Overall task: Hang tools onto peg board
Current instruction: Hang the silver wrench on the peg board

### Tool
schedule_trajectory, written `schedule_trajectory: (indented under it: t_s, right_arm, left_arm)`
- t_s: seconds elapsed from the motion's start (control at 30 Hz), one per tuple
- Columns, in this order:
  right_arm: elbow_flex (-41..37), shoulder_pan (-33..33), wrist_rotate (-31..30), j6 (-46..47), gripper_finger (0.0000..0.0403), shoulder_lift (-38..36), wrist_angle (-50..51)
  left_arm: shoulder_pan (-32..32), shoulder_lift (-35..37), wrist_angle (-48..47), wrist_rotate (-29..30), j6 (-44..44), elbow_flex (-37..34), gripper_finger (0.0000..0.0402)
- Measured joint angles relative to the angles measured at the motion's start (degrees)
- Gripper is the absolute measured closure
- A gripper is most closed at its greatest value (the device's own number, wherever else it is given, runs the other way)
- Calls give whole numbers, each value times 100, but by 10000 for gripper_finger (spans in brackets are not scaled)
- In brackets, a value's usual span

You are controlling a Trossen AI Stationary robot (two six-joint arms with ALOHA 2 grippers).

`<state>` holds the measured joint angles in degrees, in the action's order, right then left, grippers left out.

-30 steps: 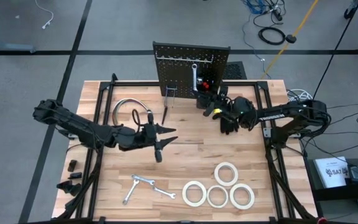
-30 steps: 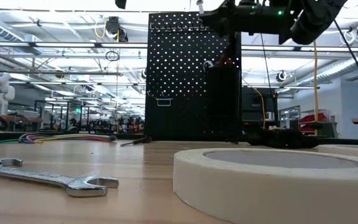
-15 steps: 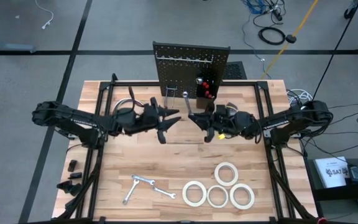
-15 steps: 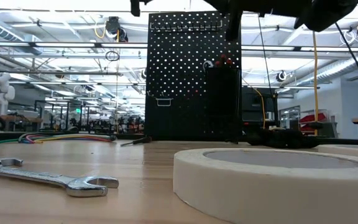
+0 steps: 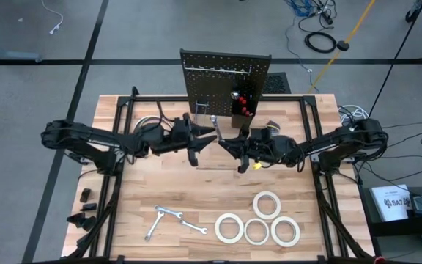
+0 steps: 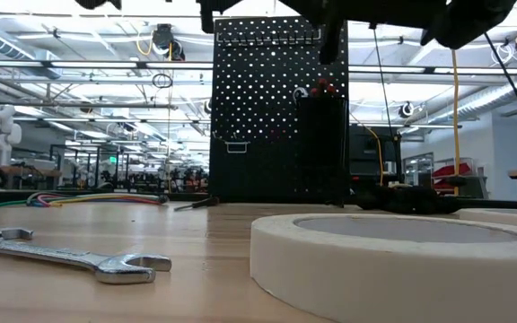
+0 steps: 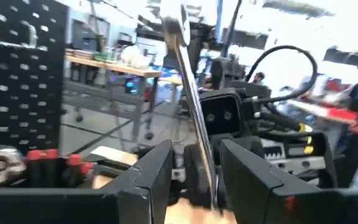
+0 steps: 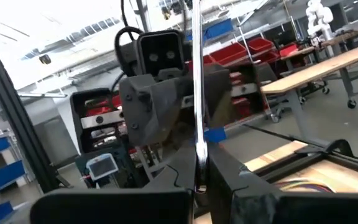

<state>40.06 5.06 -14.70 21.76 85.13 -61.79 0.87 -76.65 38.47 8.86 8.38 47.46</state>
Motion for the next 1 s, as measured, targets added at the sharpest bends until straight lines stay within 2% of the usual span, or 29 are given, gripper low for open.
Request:
schedule_trajectory:
  t_s: [0.1, 0.37, 1.0]
  right_arm:
    - [82, 32, 7, -86, 396, 102, -103]
    - [93, 70, 2, -125, 396, 102, -152]
    - [93, 68, 140, -39, 396, 102, -276]
  left_arm:
    - [-70, -138, 124, -278, 172, 2, 265]
    - [-140, -168, 234, -295, 289, 2, 265]
    - [-245, -176, 488, -747, 321, 7, 266]
